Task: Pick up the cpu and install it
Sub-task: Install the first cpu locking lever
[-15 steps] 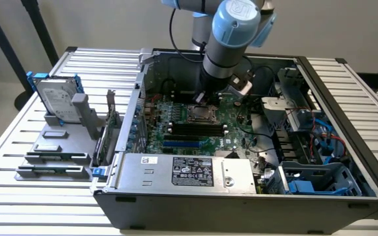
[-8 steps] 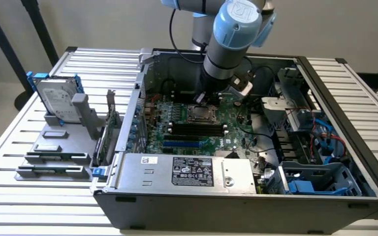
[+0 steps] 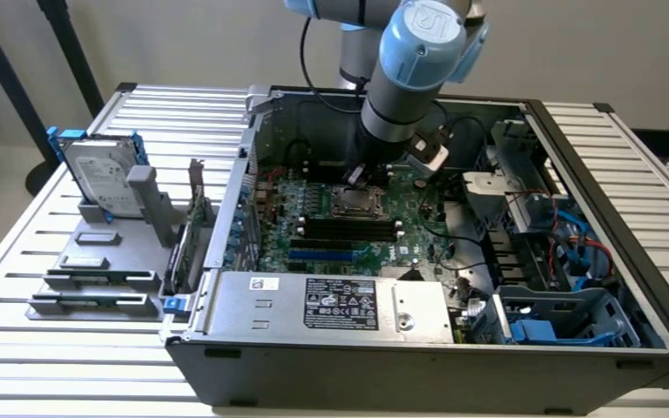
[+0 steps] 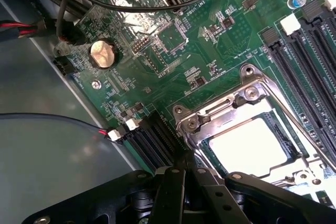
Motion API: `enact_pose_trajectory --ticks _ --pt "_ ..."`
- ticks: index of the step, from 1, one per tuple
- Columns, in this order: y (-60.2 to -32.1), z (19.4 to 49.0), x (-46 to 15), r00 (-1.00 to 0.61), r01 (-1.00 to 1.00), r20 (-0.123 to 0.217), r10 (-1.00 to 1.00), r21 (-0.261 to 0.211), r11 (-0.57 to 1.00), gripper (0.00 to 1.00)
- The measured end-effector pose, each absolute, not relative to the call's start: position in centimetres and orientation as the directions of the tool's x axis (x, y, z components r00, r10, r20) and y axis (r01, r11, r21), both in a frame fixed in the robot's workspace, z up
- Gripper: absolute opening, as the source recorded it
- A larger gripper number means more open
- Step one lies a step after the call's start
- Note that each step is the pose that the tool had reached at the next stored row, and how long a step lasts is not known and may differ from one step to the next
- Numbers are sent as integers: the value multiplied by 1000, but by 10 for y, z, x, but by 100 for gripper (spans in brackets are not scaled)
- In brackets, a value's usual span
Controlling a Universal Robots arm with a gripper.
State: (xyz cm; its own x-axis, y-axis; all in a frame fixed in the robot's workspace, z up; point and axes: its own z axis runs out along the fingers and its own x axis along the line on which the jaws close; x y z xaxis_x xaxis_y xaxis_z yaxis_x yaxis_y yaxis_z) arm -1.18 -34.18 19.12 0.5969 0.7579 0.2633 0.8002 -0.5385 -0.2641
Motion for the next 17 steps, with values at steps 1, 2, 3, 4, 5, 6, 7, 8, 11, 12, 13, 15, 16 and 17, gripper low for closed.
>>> enact_pose_trajectory --ticks 1,2,3,4,5,6,7,8,11,12,13,15,16,17 --pt "-342 191 -12 595 801 264 759 -264 -537 11" --pt "-343 191 -12 594 802 264 760 -265 -535 11" --pt "-343 191 -12 592 803 265 761 -265 -533 11" --pt "-344 191 -11 591 805 266 762 -266 -531 11" --pt "-344 191 -11 589 806 268 762 -267 -529 11" --pt "-344 191 -11 587 807 269 763 -268 -527 11" --pt "-345 191 -11 586 808 270 764 -269 -525 11" --pt "-345 191 -11 584 809 271 765 -269 -522 11" --pt "-346 191 -10 580 812 275 767 -272 -516 11" --pt "-347 191 -10 578 813 277 767 -273 -514 11" --pt "-347 191 -10 577 814 279 768 -274 -512 11" --pt "-348 191 -9 575 816 283 768 -276 -509 11" --pt "-349 190 -9 573 816 284 768 -276 -507 11" --pt "-349 190 -9 572 817 286 769 -276 -505 11"
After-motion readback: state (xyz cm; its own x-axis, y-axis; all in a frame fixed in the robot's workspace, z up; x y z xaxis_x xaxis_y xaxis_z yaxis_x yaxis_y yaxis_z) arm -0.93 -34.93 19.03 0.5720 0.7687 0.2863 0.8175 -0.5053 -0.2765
